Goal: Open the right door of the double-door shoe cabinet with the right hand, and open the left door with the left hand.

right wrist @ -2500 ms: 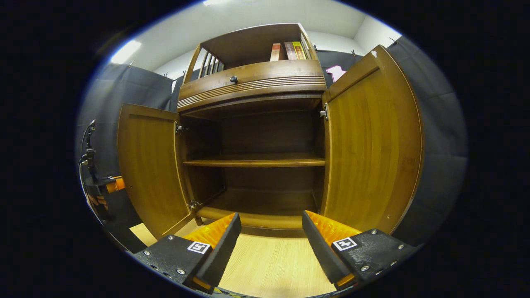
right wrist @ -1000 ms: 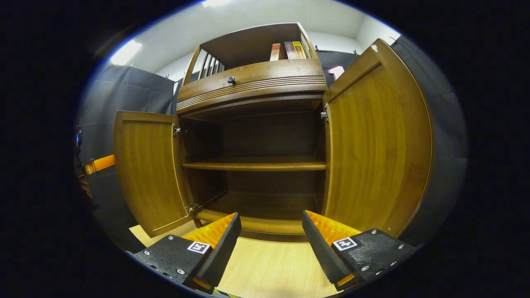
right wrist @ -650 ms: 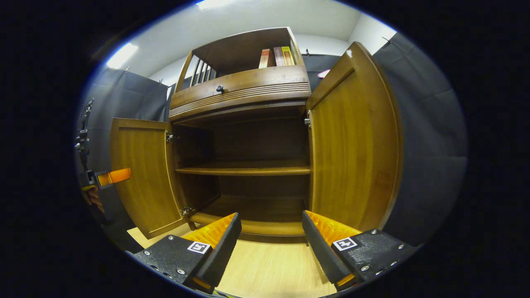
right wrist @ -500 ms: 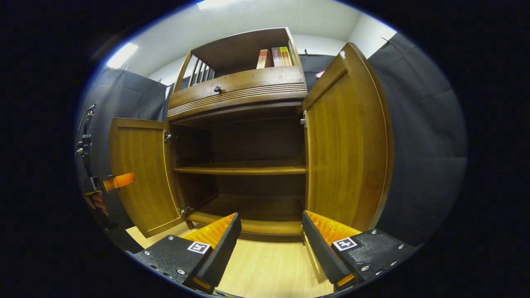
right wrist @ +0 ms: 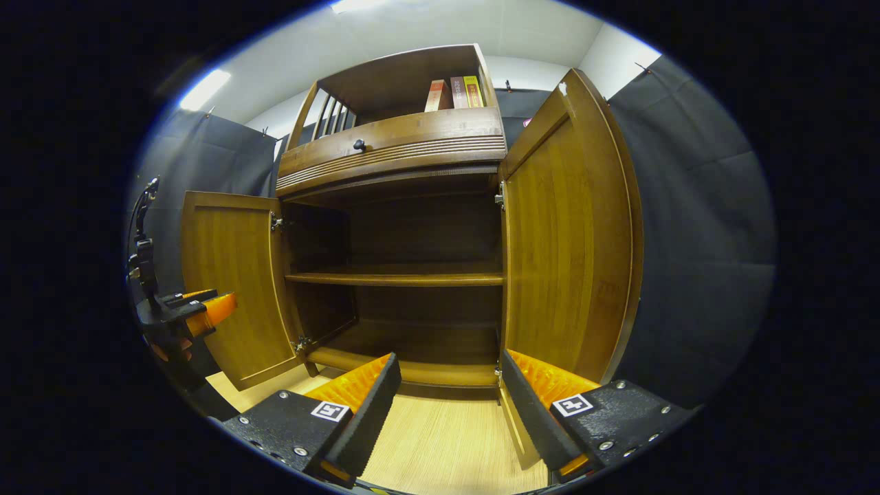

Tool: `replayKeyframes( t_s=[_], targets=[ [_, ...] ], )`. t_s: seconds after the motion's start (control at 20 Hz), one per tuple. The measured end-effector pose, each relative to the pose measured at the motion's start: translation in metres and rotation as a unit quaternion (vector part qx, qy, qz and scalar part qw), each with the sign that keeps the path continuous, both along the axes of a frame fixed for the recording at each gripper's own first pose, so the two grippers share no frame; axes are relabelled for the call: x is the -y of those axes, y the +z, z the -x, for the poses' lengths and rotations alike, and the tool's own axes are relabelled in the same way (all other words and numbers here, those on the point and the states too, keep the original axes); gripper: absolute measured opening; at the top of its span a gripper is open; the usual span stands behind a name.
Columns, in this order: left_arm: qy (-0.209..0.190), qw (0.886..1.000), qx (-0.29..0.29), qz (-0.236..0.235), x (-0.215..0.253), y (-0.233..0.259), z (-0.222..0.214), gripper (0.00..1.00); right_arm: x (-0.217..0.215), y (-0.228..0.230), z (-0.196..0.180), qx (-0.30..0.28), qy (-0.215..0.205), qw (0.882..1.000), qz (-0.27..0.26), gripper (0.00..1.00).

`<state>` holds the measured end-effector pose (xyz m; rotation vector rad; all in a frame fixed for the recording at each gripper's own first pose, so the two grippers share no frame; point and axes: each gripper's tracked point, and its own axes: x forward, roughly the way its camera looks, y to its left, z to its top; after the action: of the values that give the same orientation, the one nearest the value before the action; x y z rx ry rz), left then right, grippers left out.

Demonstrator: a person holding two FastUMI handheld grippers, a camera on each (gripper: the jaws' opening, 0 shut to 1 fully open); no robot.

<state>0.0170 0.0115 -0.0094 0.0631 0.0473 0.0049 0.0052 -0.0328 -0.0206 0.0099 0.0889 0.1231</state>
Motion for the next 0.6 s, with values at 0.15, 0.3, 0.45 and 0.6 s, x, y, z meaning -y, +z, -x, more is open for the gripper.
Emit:
replayKeyframes(
  t_s=[0.15, 0.3, 0.45, 0.6],
  targets=[
    [0.003, 1.000, 0.007, 0.011, -0.002, 0.004, 0.000, 0.91, 0.000, -0.002, -0.001, -0.001, 0.001, 1.000, 0.004, 0.92],
    [0.007, 1.000, 0.008, 0.012, -0.006, 0.002, 0.000, 1.00, 0.000, -0.004, -0.001, -0.003, 0.001, 1.000, 0.002, 0.92],
    [0.013, 1.000, 0.008, 0.012, -0.009, 0.001, -0.001, 1.00, 0.001, -0.009, -0.002, -0.006, 0.001, 1.000, 0.002, 0.92],
    [0.018, 1.000, 0.002, 0.011, -0.012, -0.004, -0.001, 1.00, -0.001, -0.010, -0.002, -0.006, 0.003, 1.000, 0.003, 0.92]
  ],
)
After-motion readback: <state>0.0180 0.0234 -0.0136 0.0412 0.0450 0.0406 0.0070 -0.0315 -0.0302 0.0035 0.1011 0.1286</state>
